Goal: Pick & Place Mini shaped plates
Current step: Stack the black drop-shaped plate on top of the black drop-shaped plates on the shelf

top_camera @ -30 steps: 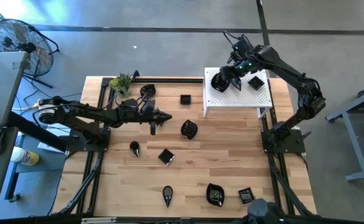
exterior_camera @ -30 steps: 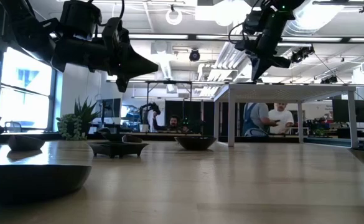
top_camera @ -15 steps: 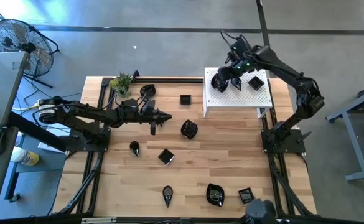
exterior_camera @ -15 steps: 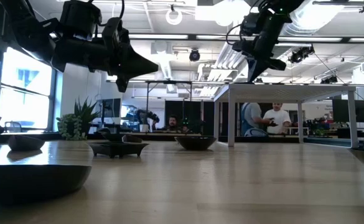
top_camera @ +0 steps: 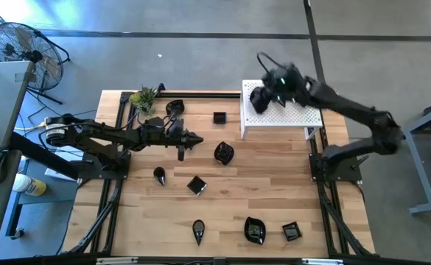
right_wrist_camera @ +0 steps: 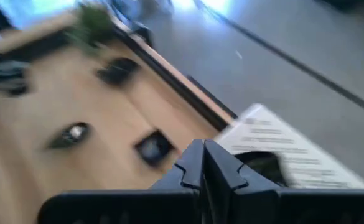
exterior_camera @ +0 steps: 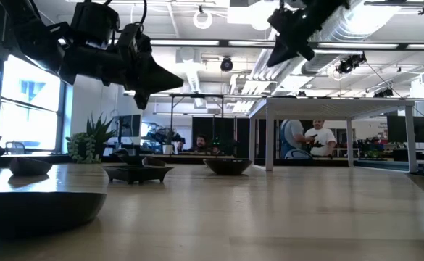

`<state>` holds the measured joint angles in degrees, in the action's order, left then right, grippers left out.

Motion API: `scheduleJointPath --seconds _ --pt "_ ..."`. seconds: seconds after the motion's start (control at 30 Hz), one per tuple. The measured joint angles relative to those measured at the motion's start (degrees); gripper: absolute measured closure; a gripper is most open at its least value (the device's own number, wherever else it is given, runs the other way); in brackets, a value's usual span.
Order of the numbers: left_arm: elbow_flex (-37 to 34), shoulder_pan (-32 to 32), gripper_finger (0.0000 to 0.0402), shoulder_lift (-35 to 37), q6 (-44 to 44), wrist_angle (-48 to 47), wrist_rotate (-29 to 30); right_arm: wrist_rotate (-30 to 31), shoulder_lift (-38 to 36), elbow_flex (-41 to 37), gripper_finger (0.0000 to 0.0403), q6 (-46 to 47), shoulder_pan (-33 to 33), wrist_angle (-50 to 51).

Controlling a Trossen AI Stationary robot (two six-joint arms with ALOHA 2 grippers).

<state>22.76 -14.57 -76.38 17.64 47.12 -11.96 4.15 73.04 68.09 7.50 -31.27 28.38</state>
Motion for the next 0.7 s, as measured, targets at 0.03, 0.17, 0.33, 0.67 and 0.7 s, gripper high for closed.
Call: scheduleJointPath --seconds 0.03,0.17,0.33,0.67,0.7 --pt "0.00 -0.02 0.0393 0.00 -0.59 -0.41 -0.04 0.10 -2.47 -3.60 0.0403 0.66 1.91 -3.17" --pt "0.00 -0.02 0.0393 0.00 -1.62 -2.71 0.74 4.56 -11.51 -15.65 0.0403 1.22 11.11 -13.80" --pt "0.00 -0.04 0.0392 0.00 -0.90 -6.34 9.08 11.89 -19.72 -24.36 0.0403 1.03 20.62 -22.09" --pt "6.85 -0.06 0.0384 1.36 2.11 -28.81 26.04 17.59 -25.99 -29.78 0.0403 1.01 29.66 -24.70" --pt "8.56 -0.07 0.0376 1.36 3.09 -32.35 26.03 17.60 -25.83 -29.77 0.0403 1.01 30.11 -24.82"
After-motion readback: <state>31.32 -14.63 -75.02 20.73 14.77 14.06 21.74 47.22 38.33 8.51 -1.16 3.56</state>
